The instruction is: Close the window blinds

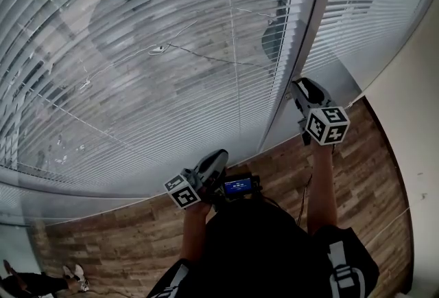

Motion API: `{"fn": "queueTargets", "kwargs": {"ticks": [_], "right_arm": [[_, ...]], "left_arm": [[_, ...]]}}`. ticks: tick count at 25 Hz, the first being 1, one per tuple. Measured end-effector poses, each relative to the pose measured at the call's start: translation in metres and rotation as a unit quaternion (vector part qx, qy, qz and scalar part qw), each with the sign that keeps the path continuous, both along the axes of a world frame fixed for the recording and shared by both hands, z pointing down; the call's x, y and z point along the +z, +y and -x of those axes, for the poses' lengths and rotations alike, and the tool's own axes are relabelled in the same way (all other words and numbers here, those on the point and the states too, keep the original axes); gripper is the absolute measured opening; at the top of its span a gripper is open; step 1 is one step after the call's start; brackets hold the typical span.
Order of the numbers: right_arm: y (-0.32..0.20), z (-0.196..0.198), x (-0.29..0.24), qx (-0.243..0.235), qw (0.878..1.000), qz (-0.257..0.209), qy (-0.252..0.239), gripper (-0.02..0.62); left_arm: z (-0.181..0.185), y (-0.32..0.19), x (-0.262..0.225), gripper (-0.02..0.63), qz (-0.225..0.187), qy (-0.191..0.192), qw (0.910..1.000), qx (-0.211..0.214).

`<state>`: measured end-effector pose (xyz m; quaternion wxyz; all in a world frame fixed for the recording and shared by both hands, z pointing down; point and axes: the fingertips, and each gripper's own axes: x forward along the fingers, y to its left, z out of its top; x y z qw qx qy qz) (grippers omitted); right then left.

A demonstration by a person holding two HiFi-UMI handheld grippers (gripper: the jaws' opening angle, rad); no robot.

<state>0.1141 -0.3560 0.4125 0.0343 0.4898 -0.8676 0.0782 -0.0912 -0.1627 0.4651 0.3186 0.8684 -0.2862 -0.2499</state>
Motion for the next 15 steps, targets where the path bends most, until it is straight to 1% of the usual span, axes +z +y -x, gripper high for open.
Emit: {"fn": "queueTargets", "kwargs": {"ticks": [1,2,4,6,8,9,11,13,15], "right_arm": [[0.001,0.0016,-0.0013,0.009,0.999,-0.02,0.047,0.144],[0.0019,0.0034,-0.0024,0.017,0.995,-0.039,0.092,0.144],[0.0027,0.0066,-0.0047,0.034,0.983,-0.069,0.168,0.144],[0.0021,0.008,-0.006,0.048,0.971,-0.085,0.218,0.143],[0.0011,0.0076,-0.0059,0.055,0.965,-0.09,0.242,0.143],[0.0007,0.0068,-0.0056,0.056,0.964,-0.089,0.243,0.139],[0.0001,0.0049,-0.004,0.054,0.97,-0.077,0.225,0.132],[-0.001,0.0027,-0.0023,0.046,0.981,-0.054,0.178,0.13],[-0.0025,0.0007,-0.0016,0.032,0.994,-0.024,0.105,0.13]], "left_arm": [[-0.0006,-0.0001,0.0002,0.015,0.0,0.0,1.0,0.001],[-0.0013,-0.0001,0.0005,0.015,0.001,0.0,1.0,0.002],[-0.0028,-0.0002,0.001,0.015,0.002,-0.001,1.0,0.004],[-0.0034,-0.0004,0.001,0.015,0.002,-0.001,1.0,0.004],[-0.0029,-0.0007,0.0008,0.015,0.001,0.0,1.0,0.003],[-0.0022,-0.0009,0.001,0.015,0.001,0.0,1.0,0.002],[-0.0008,-0.0012,0.0016,0.015,0.002,-0.001,1.0,-0.001],[-0.0002,-0.0013,0.0018,0.015,0.002,-0.001,1.0,-0.002],[-0.0003,-0.0014,0.0016,0.015,0.0,0.0,1.0,-0.002]]}}
